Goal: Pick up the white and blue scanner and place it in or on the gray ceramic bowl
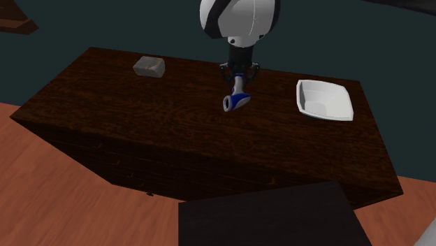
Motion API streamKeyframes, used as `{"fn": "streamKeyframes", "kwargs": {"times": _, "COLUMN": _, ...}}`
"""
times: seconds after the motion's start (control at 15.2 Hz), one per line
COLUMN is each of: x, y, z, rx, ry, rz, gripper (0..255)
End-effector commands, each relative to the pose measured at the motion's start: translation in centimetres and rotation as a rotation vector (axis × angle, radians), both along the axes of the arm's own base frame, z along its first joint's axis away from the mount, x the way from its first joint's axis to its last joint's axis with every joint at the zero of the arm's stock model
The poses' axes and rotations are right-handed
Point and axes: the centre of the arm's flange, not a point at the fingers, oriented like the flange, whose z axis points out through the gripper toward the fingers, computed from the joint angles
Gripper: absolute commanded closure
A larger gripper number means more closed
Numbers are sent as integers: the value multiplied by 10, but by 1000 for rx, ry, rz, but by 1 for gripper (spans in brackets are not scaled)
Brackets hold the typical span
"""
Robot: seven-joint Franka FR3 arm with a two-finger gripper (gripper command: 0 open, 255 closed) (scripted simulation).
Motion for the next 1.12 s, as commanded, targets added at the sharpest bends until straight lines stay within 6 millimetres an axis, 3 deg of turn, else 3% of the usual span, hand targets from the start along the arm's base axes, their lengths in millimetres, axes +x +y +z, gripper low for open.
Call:
{"fn": "streamKeyframes", "kwargs": {"times": 0.0, "x": 0, "y": -13, "z": 6, "rx": 0, "ry": 0, "rz": 0, "gripper": 255}}
{"fn": "streamKeyframes", "kwargs": {"times": 1.06, "x": -3, "y": -224, "z": 4, "rx": 0, "ry": 0, "rz": 0, "gripper": 255}}
